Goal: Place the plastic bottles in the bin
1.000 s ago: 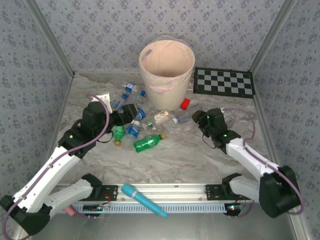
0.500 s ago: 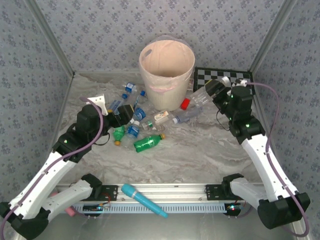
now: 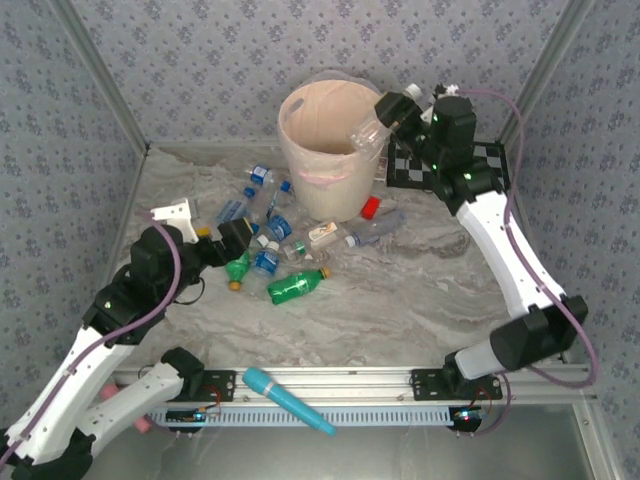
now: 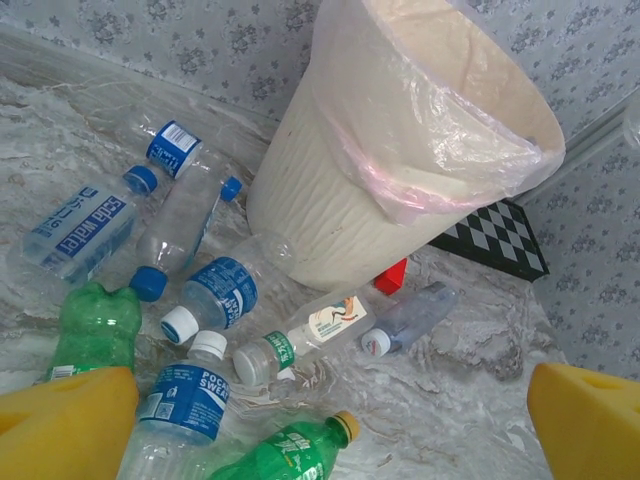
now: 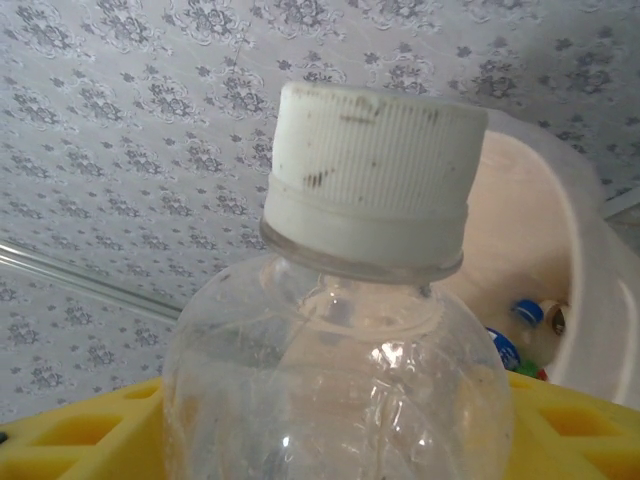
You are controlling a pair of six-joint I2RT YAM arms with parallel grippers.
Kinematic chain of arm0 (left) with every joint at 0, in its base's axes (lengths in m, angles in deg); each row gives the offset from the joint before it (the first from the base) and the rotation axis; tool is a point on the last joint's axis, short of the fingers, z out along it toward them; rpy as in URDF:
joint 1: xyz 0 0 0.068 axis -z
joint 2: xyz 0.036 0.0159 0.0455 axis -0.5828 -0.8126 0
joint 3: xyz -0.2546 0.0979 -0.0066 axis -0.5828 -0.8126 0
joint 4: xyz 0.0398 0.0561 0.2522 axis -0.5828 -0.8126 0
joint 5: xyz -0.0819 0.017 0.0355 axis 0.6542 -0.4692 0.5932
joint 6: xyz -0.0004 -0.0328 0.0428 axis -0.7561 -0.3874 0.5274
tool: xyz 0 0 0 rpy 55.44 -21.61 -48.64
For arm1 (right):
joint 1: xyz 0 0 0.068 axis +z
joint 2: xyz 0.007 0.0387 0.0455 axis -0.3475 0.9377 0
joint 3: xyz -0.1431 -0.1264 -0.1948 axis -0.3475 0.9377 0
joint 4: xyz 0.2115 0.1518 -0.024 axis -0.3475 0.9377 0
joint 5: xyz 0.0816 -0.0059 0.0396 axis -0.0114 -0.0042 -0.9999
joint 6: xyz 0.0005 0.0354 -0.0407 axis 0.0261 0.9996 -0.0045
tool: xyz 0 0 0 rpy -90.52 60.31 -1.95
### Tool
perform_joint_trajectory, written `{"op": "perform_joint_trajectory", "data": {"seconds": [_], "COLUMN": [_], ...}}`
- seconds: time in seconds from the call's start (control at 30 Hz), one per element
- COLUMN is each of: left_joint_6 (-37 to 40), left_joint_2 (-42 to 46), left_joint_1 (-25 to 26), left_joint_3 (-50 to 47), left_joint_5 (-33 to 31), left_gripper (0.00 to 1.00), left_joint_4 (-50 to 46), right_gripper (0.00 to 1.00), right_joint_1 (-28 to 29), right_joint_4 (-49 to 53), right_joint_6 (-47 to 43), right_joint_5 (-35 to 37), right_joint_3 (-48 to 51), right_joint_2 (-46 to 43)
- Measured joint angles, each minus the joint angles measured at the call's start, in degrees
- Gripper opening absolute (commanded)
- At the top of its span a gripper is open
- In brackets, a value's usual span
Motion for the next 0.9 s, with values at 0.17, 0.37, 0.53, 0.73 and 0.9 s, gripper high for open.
{"op": "perform_joint_trajectory", "data": {"seconds": [0.17, 0.37, 0.53, 0.73, 0.9], "left_joint_6": [0.0, 0.0, 0.0, 0.0, 0.0], "left_joint_2": [1.9, 3.8, 4.3, 4.4, 4.4], "left_joint_1": [0.0, 0.0, 0.0, 0.0, 0.0], "left_joint_3": [-0.1, -0.2, -0.2, -0.2, -0.2], "left_joint_5": [-0.7, -1.7, -2.1, -2.1, -2.2], "left_gripper": [1.0, 1.0, 1.0, 1.0, 1.0], "left_joint_4": [-1.6, -3.3, -4.0, -4.9, -5.4], "right_gripper": [0.68, 0.68, 0.68, 0.69, 1.0], "right_joint_1": [2.1, 4.5, 4.9, 4.9, 4.9], "right_joint_4": [0.9, 5.2, 9.6, 12.9, 14.0], "right_joint_6": [0.0, -0.2, -1.1, -1.3, -2.1], "right_joint_5": [-0.5, -0.4, 0.2, 0.9, 1.1], "right_joint_3": [-11.4, -24.5, -34.4, -37.4, -37.4], "right_joint_2": [9.9, 19.9, 26.1, 28.2, 28.3]}}
